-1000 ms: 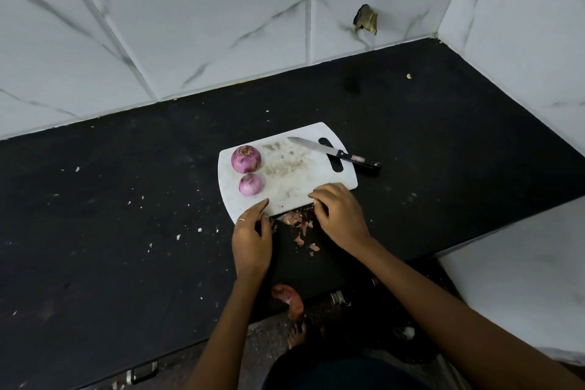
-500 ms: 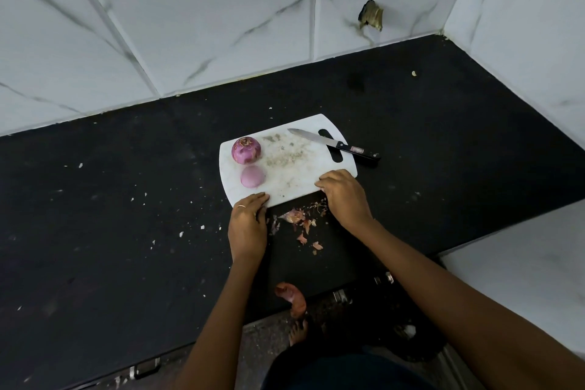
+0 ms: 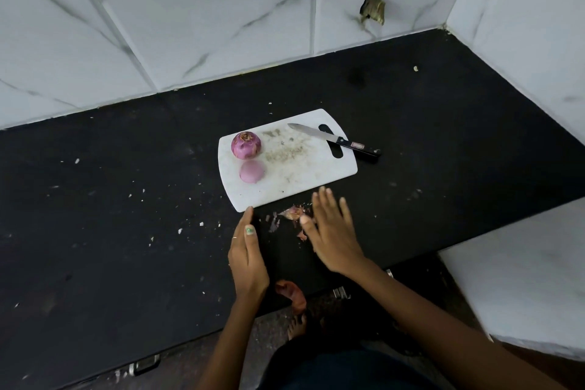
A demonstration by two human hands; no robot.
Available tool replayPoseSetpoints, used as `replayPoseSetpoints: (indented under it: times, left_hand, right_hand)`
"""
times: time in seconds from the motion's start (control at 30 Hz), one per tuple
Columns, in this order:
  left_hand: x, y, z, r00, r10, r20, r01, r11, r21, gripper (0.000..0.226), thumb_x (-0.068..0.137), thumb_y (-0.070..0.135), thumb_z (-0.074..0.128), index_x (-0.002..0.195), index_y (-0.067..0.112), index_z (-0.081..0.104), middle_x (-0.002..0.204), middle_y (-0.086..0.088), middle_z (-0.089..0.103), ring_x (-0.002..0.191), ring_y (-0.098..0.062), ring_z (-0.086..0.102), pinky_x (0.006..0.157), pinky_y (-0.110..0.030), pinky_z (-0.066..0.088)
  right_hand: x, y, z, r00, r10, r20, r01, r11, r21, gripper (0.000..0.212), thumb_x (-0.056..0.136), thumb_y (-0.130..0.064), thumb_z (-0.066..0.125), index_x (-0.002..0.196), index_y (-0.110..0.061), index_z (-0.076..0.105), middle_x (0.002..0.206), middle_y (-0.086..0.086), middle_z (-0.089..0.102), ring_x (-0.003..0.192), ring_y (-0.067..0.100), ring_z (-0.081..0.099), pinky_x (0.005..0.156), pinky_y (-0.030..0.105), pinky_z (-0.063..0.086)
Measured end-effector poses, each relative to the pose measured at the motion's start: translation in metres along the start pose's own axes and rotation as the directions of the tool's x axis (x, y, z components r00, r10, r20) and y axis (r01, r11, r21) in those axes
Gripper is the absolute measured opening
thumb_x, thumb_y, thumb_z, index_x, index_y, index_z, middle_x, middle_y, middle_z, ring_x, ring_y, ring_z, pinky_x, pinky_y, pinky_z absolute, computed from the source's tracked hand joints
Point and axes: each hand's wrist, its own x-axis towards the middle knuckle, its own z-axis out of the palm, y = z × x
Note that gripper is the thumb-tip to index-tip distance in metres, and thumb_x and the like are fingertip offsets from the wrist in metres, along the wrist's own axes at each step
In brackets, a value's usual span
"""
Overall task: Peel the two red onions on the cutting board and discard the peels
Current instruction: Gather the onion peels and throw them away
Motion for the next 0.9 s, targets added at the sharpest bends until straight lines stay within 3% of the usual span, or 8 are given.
replayPoseSetpoints:
  times: [0.13,0.27,0.4,0.5,0.6,0.67,0.77,0.9]
  left_hand:
    - [0.004,0.002,0.001,0.998,0.007,0.066,-0.008,1.000,0.019,0.067,0.091,0.056,0.023,0.137,0.016,0.052,0.137,0.009,0.050,0.130,-0.006,0.045,0.107,-0.015,0.032]
    - [0.012,0.005,-0.001,0.989,-0.043,0.139,0.044,0.999,-0.004,0.070,0.089,0.062,0.020,0.137,0.022,0.052,0.139,0.006,0.052,0.130,-0.006,0.046,0.109,-0.019,0.034]
    - [0.020,0.003,-0.004,0.975,-0.117,0.186,0.128,0.991,-0.048,0.069,0.090,0.061,0.019,0.135,0.024,0.056,0.138,0.004,0.055,0.130,-0.008,0.046,0.108,-0.019,0.033]
    - [0.018,0.002,-0.004,0.974,-0.116,0.196,0.129,0.990,-0.057,0.065,0.093,0.057,0.020,0.135,0.022,0.056,0.138,0.004,0.055,0.129,-0.005,0.047,0.105,-0.014,0.033]
    - [0.020,0.002,-0.002,0.969,-0.141,0.202,0.158,0.985,-0.070,0.046,0.102,0.038,0.028,0.133,0.022,0.058,0.137,0.004,0.057,0.127,-0.004,0.049,0.108,-0.018,0.036]
    - [0.021,0.002,-0.002,0.962,-0.175,0.209,0.198,0.975,-0.097,0.046,0.101,0.036,0.029,0.132,0.020,0.060,0.135,0.005,0.058,0.127,-0.006,0.051,0.112,-0.032,0.037]
    - [0.019,0.004,-0.004,0.965,-0.153,0.212,0.176,0.980,-0.093,0.065,0.093,0.058,0.023,0.132,0.021,0.059,0.136,0.004,0.058,0.129,-0.007,0.049,0.113,-0.034,0.035]
    - [0.020,0.007,-0.004,0.960,-0.167,0.223,0.203,0.967,-0.152,0.079,0.082,0.071,0.025,0.132,0.020,0.058,0.137,0.002,0.056,0.131,-0.007,0.047,0.115,-0.035,0.032]
  right_hand:
    - [-0.001,-0.021,0.002,0.968,-0.226,0.110,0.200,0.958,0.205,0.074,0.094,-0.060,0.003,0.152,-0.014,0.008,0.160,0.001,0.004,0.145,0.006,-0.008,0.120,0.034,-0.010]
    - [-0.010,-0.020,-0.015,0.993,-0.117,0.021,0.081,0.789,0.609,0.059,0.098,-0.046,0.042,0.150,-0.024,0.024,0.156,-0.009,0.026,0.143,0.004,0.020,0.119,0.034,0.021]
    - [-0.030,-0.008,-0.024,0.952,-0.305,0.006,0.285,0.896,0.342,0.100,0.076,-0.068,0.060,0.153,-0.025,0.011,0.160,-0.009,0.004,0.146,0.002,0.000,0.118,0.029,0.005]
    - [-0.043,-0.012,-0.015,0.894,-0.447,0.043,0.440,0.891,0.117,0.112,0.074,-0.072,0.058,0.153,-0.019,0.000,0.160,-0.005,-0.011,0.146,0.008,-0.014,0.119,0.034,-0.006]
    - [-0.049,-0.019,-0.006,0.837,-0.544,-0.067,0.546,0.838,0.021,0.094,0.084,-0.061,0.056,0.151,-0.009,0.017,0.161,0.006,0.006,0.148,0.017,-0.001,0.120,0.041,0.007]
    - [-0.053,-0.021,0.000,0.791,-0.596,-0.136,0.601,0.799,-0.009,0.076,0.089,-0.049,0.055,0.147,-0.006,0.031,0.157,0.010,0.022,0.147,0.020,0.012,0.120,0.041,0.013]
    - [-0.057,-0.019,0.010,0.702,-0.684,-0.198,0.685,0.725,-0.073,0.056,0.092,-0.034,0.054,0.138,-0.003,0.046,0.148,0.014,0.039,0.142,0.026,0.029,0.118,0.040,0.021]
    - [-0.055,-0.014,0.024,0.628,-0.775,-0.071,0.752,0.628,-0.202,0.046,0.095,-0.028,0.047,0.133,-0.003,0.052,0.142,0.015,0.048,0.135,0.030,0.039,0.115,0.041,0.025]
